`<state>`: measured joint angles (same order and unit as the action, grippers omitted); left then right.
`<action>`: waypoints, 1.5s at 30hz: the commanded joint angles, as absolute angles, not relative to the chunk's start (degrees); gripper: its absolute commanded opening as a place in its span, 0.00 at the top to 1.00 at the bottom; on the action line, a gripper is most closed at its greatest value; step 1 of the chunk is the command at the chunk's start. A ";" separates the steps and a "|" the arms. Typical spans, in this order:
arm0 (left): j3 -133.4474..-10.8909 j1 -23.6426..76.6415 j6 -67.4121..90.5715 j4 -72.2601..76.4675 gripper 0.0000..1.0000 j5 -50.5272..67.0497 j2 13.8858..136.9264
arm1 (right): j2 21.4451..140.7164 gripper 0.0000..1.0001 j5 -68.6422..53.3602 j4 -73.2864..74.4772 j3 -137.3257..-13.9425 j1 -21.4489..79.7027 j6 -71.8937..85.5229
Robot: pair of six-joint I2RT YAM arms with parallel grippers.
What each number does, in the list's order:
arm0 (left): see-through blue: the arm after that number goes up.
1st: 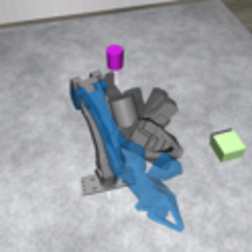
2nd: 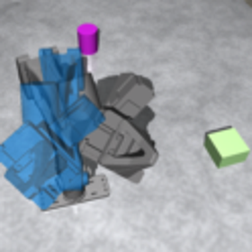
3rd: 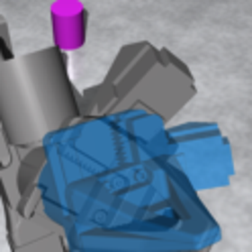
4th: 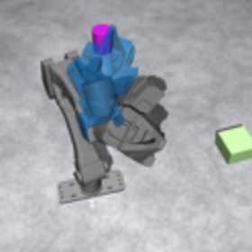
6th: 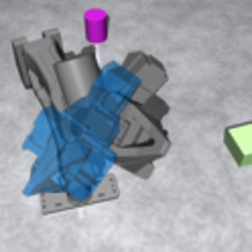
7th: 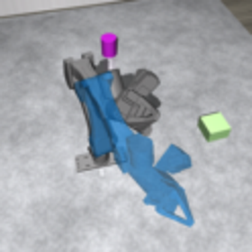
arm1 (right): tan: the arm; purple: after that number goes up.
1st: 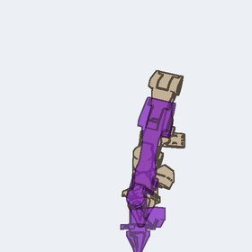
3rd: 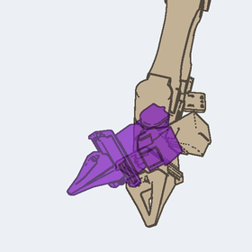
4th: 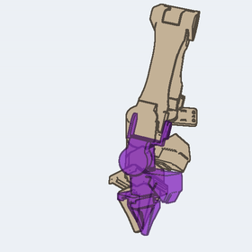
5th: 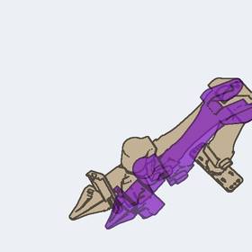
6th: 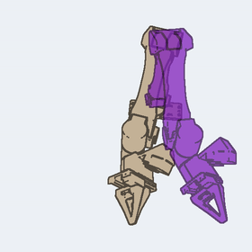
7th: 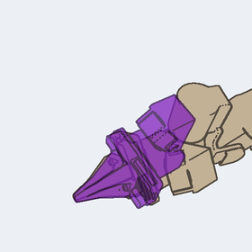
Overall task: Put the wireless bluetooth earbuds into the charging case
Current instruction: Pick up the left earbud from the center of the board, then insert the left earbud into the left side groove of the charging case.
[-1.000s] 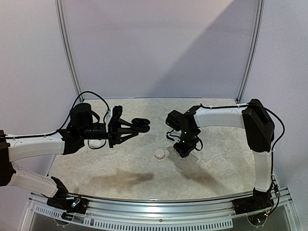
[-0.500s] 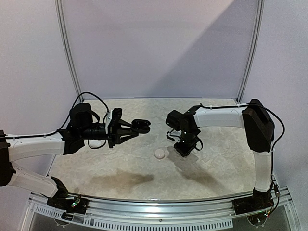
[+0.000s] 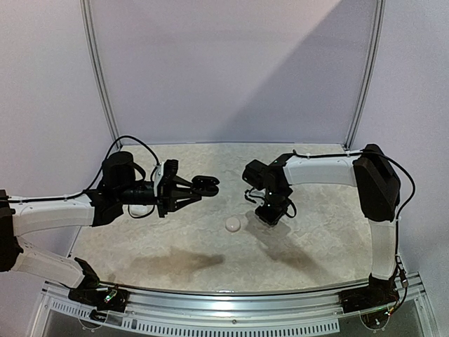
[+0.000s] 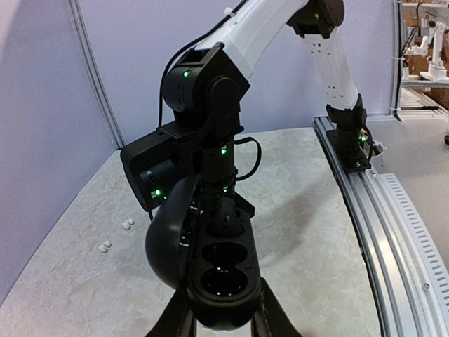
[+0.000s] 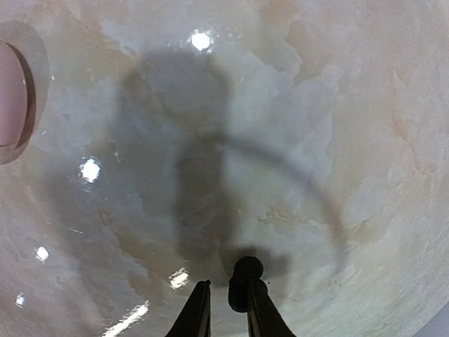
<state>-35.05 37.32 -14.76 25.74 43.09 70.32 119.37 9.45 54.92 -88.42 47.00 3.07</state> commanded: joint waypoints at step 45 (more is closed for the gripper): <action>-36.47 38.12 -9.70 25.16 1.00 45.29 70.87 | 100.02 1.00 -17.80 50.40 -113.78 61.68 -27.46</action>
